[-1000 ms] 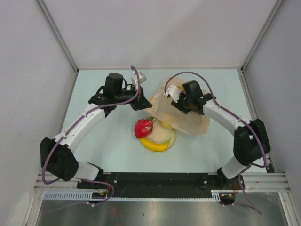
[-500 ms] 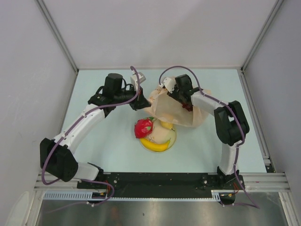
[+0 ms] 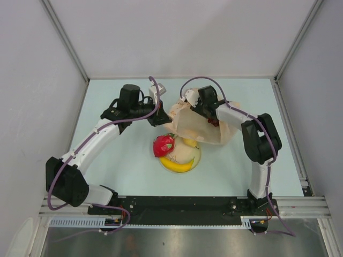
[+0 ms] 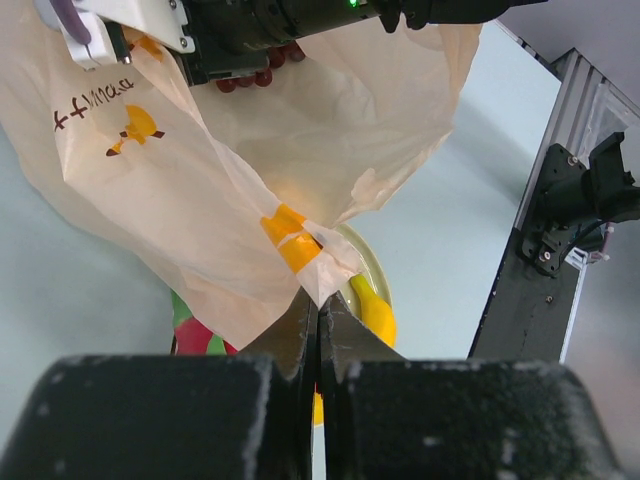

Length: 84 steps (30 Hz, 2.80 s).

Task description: Take the fake fruits out of the plastic bag

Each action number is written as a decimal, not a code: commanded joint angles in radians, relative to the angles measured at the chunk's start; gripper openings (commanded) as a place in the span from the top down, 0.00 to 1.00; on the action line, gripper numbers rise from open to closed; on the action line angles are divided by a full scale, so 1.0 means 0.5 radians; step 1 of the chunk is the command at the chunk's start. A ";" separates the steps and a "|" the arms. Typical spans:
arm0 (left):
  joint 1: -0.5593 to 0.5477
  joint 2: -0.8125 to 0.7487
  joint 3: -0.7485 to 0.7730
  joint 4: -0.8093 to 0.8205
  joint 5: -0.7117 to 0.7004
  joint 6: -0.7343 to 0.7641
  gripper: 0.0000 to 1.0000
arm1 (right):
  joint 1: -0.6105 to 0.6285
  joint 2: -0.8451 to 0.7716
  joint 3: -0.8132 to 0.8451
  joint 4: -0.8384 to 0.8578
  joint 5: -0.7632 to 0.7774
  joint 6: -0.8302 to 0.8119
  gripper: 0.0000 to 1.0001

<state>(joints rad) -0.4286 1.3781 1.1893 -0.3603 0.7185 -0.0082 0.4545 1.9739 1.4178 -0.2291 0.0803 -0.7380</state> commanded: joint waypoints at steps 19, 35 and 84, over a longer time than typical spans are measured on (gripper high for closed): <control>0.013 -0.041 -0.019 0.052 0.042 0.029 1.00 | -0.047 -0.113 0.064 -0.128 -0.258 -0.049 1.00; 0.013 0.372 0.440 -0.034 -0.246 0.102 1.00 | 0.048 -0.895 0.324 -0.441 -0.658 0.457 1.00; 0.369 -0.648 -0.117 -0.365 -0.765 0.513 1.00 | 0.496 -1.451 0.006 -0.879 -0.744 0.651 1.00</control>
<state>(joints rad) -0.2520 1.1316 1.1881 -0.5644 0.2916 0.2779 0.7071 1.2621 1.4723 -0.6609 -0.3321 -0.4217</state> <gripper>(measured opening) 0.006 0.009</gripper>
